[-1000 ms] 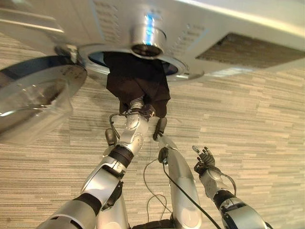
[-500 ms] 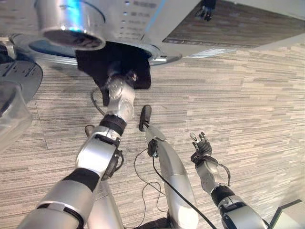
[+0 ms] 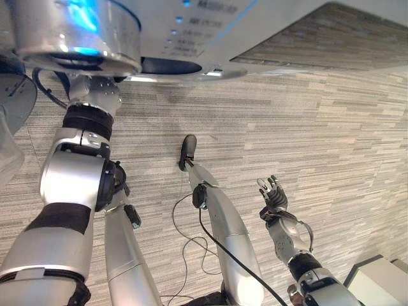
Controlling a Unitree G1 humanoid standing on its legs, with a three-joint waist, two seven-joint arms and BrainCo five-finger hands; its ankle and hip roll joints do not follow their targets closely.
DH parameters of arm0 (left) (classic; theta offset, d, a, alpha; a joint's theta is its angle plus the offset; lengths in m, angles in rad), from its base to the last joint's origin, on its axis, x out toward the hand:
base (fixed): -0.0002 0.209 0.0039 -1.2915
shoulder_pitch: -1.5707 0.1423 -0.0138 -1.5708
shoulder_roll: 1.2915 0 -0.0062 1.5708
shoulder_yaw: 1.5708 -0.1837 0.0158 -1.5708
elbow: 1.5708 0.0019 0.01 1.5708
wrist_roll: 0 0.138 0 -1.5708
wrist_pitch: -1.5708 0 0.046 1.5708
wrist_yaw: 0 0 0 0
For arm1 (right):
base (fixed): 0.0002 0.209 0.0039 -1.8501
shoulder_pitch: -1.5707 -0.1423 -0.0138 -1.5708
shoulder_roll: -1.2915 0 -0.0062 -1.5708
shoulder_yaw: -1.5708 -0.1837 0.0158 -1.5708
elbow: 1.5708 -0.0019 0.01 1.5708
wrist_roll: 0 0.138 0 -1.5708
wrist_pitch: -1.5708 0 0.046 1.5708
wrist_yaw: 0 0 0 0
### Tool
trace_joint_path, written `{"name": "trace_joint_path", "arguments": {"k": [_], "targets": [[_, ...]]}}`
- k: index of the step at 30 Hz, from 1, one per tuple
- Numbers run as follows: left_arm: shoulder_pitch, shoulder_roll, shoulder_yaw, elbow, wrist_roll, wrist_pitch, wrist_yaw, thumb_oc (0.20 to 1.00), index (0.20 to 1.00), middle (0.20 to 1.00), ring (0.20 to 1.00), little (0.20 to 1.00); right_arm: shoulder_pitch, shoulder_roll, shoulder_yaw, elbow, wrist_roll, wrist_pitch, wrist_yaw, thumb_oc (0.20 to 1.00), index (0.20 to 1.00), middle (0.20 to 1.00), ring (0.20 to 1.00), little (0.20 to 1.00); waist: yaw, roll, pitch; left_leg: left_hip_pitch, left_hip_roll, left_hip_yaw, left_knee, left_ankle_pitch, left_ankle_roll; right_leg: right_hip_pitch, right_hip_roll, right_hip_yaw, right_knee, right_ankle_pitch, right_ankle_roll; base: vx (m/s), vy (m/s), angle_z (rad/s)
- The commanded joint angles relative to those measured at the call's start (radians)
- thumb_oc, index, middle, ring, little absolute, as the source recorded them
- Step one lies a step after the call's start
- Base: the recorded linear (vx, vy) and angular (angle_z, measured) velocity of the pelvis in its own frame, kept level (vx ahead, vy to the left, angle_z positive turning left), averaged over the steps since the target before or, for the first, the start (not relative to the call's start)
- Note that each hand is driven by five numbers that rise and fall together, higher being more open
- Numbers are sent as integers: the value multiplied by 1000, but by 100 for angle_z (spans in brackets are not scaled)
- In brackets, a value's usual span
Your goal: Grab the laundry basket,head to the washer,open it,put in the laundry and shut it.
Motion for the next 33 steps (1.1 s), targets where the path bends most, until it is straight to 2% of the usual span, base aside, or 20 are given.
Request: {"name": "trace_joint_path", "arguments": {"k": [1,3,4,8,12,16,17,22,25,28,29,31,32,33], "targets": [[-45,4,-52,-17,52,-59,-13,200,200,200,200,200,102,-67,-6,-18,19,-18,-5,1000,1000,1000,1000,1000,-27,34,-129,100,48,30,-47,-91,-2,-19,-19,73,131,-158,142,35,4,-1],[-114,-28,-97,-9,44,-40,-30,200,200,200,200,200,95,-81,-9,-18,21,-10,-8,1000,1000,1000,1000,1000,-36,41,-138,107,46,31,-59,-88,-2,-17,-18,76,124,-158,141,43,19,3],[-178,-45,-145,11,47,-10,-55,200,200,200,200,200,82,-94,-20,-19,33,-8,-8,1000,1000,1000,1000,1000,-44,48,-147,112,47,33,-69,-84,-3,-15,-16,80,118,-156,142,36,27,8],[-331,-31,-248,54,39,31,-110,200,200,200,200,200,67,-136,-60,-66,47,-4,-2,1000,1000,1000,1000,1000,-54,65,-162,134,43,49,-97,-71,-9,-8,-6,92,99,-150,144,35,34,7],[-427,-17,-281,-30,-93,-34,-148,200,200,200,200,200,92,-171,-99,-127,39,8,-14,1000,1000,1000,1000,1000,-59,69,-170,157,46,62,-119,-66,-8,1,8,105,81,-145,150,24,25,-4],[-364,-52,-273,-164,-140,-75,-178,200,200,200,200,200,166,-188,-131,-142,-3,30,-15,1000,1000,1000,1000,1000,-62,74,-173,164,41,64,-117,-65,-2,6,9,110,82,-148,147,20,-18,-3],[-345,-69,-272,-168,-142,-68,-180,1000,1000,1000,1000,1000,174,-192,-135,-137,-7,34,-14,1000,1000,1000,1000,1000,-62,76,-175,166,38,62,-120,-63,-2,7,9,110,81,-149,145,0,0,0],[-260,-120,-263,-161,-140,-29,-210,1000,1000,1000,1000,1000,186,-192,-129,-114,-5,47,10,1000,1000,1000,1000,1000,-55,82,-175,161,31,58,-126,-60,-4,2,9,109,83,-150,141,1,-5,5],[-229,-110,-266,-125,-101,9,-210,1000,1000,1000,1000,1000,180,-189,-111,-124,11,48,29,1000,1000,1000,1000,1000,-48,86,-172,154,32,57,-124,-55,-5,-2,8,108,84,-151,139,0,0,0],[-231,-70,-320,-38,25,90,-231,1000,1000,1000,1000,1000,175,-196,-96,-132,21,53,56,1000,1000,1000,1000,1000,-38,95,-166,149,30,55,-127,-49,-4,-1,3,105,79,-149,137,0,0,0],[-235,-52,-368,-6,108,134,-252,1000,1000,1000,1000,1000,175,-204,-97,-132,25,55,67,1000,1000,1000,1000,1000,-34,100,-165,148,28,54,-129,-46,-4,-1,1,105,77,-147,135,0,0,0],[-238,-35,-395,6,152,144,-256,1000,1000,1000,1000,1000,178,-206,-100,-129,27,56,78,1000,1000,1000,1000,1000,-29,104,-162,147,24,52,-130,-43,-3,-1,-1,104,79,-146,135,-5,3,-2],[-262,-23,-461,50,278,198,-277,1000,1000,1000,1000,1000,173,-215,-96,-114,34,66,101,1000,1000,1000,1000,1000,-20,116,-157,146,19,50,-136,-37,-1,3,-6,101,75,-145,133,0,0,0],[-270,-16,-481,59,318,201,-274,1000,1000,1000,1000,1000,176,-217,-98,-111,34,68,106,1000,1000,1000,1000,1000,-19,117,-156,145,18,49,-138,-35,-1,3,-7,101,75,-145,133,-30,15,7]]}}
